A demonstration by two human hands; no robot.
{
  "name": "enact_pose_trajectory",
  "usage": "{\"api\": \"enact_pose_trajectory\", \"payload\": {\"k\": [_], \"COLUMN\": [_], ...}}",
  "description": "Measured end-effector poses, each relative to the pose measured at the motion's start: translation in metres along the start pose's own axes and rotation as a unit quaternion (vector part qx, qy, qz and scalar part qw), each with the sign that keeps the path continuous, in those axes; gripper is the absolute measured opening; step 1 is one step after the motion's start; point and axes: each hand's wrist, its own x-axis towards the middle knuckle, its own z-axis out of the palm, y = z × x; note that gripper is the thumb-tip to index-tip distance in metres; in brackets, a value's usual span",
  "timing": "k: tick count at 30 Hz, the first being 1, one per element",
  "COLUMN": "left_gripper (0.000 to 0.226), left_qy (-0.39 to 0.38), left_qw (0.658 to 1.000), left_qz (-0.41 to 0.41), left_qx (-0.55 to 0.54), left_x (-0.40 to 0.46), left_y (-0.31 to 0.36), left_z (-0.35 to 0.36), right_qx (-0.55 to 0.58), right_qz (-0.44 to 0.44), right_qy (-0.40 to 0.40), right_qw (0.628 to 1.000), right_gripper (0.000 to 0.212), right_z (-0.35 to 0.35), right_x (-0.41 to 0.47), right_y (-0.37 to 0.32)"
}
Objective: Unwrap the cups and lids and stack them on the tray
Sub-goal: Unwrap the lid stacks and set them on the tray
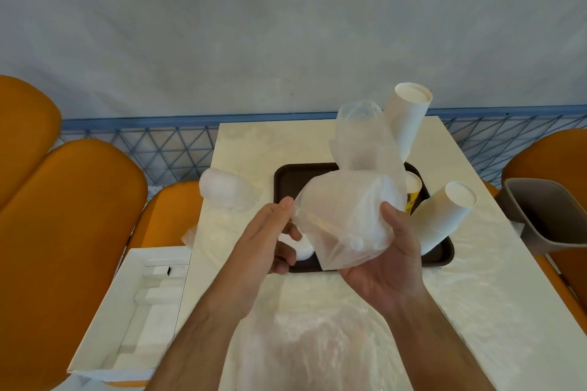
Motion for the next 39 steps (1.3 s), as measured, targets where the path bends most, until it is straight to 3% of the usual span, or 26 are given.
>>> {"api": "enact_pose_trajectory", "payload": {"k": [4, 8, 11, 13, 16, 19, 23, 27, 30, 33, 36, 39], "left_gripper": [0.029, 0.029, 0.028, 0.034, 0.047, 0.048, 0.028, 0.035, 0.037, 0.032, 0.029, 0.02], "left_qy": [-0.037, -0.044, -0.005, 0.02, -0.033, -0.04, -0.013, -0.017, -0.026, -0.038, -0.024, 0.025], "left_qw": [0.996, 0.991, 0.988, 0.998, 0.996, 0.992, 0.991, 0.994, 0.997, 0.999, 0.997, 0.994], "left_qz": [0.068, 0.109, 0.097, 0.028, -0.07, -0.05, -0.007, 0.032, 0.043, 0.03, 0.041, 0.082], "left_qx": [-0.039, 0.07, 0.12, 0.048, -0.043, -0.105, -0.134, -0.101, -0.056, -0.014, 0.063, 0.064], "left_x": [-0.002, -0.006, -0.012, -0.013, -0.011, -0.008, -0.007, -0.012, -0.017, -0.018, -0.018, -0.019], "left_y": [0.0, -0.008, -0.013, -0.006, 0.009, 0.011, 0.01, 0.011, 0.008, 0.001, -0.001, 0.004], "left_z": [0.006, 0.003, 0.004, 0.006, 0.007, 0.01, 0.013, 0.017, 0.02, 0.019, 0.015, 0.01], "right_qx": [0.028, 0.036, 0.024, -0.041, -0.155, -0.194, -0.159, -0.086, -0.054, -0.055, -0.161, -0.255], "right_qz": [-0.016, -0.081, -0.105, -0.098, -0.053, -0.017, -0.029, -0.039, -0.05, -0.055, -0.07, -0.051], "right_qy": [0.0, 0.013, 0.016, 0.006, 0.011, -0.003, -0.037, -0.064, -0.032, -0.049, -0.019, 0.027], "right_qw": [0.999, 0.996, 0.994, 0.994, 0.986, 0.981, 0.986, 0.993, 0.997, 0.996, 0.984, 0.965], "right_gripper": [0.085, 0.061, 0.06, 0.06, 0.072, 0.097, 0.077, 0.055, 0.057, 0.058, 0.051, 0.083], "right_z": [-0.002, -0.005, -0.003, 0.0, 0.002, 0.005, 0.004, 0.004, 0.005, 0.003, 0.008, 0.015], "right_x": [0.001, 0.001, 0.002, 0.002, 0.0, -0.001, -0.004, -0.002, -0.001, -0.003, -0.003, -0.003], "right_y": [0.004, -0.001, -0.008, -0.01, -0.007, -0.004, -0.006, -0.006, -0.008, -0.005, -0.004, -0.008]}}
